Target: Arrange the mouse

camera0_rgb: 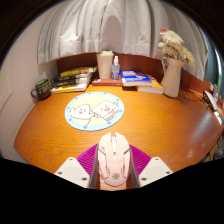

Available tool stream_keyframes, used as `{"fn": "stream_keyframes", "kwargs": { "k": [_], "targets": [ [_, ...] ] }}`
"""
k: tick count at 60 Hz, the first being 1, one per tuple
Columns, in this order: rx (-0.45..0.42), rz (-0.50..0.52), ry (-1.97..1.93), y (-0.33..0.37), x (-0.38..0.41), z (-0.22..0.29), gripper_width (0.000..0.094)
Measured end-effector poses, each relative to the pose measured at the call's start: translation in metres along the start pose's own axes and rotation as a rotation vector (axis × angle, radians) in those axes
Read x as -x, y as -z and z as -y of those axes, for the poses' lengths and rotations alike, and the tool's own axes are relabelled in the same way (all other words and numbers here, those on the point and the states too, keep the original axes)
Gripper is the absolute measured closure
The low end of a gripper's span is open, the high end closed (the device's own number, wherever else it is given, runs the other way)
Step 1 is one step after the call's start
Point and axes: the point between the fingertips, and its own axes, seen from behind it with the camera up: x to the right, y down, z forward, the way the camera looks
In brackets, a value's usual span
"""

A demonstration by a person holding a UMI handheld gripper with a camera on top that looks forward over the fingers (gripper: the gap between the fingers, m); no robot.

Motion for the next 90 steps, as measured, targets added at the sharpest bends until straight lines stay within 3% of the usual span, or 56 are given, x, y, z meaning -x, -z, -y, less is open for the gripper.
{"fn": "stream_keyframes", "kwargs": {
  "k": [9, 18, 30, 38, 47, 55, 74, 75, 77, 78, 80, 90],
  "targets": [
    [0.025, -0.022, 0.000, -0.002, 0.000, -0.003, 0.0564],
    [0.054, -0.022, -0.030, 0.010, -0.003, 0.015, 0.0564],
    [-0.159, -0.085, -0.046, 0.067, -0.043, 0.160, 0.0564],
    [-0.275, -0.076, -0.053, 0.089, -0.048, 0.256, 0.0563],
    [-0.313, -0.028, -0.043, 0.068, -0.022, 0.309, 0.0560],
    [-0.232, 0.030, -0.053, 0.005, 0.020, 0.288, 0.0560],
    [0.071, 0.086, -0.029, -0.126, 0.074, 0.137, 0.0565],
    [0.080, 0.087, -0.025, -0.129, 0.075, 0.132, 0.0607],
    [0.095, 0.088, -0.018, -0.134, 0.077, 0.123, 0.0557],
    [0.098, 0.087, -0.012, -0.133, 0.077, 0.122, 0.0597],
    [0.052, 0.071, 0.013, -0.136, 0.077, 0.126, 0.0552],
    [0.032, 0.044, -0.004, -0.139, 0.076, 0.126, 0.0439]
  ]
}}
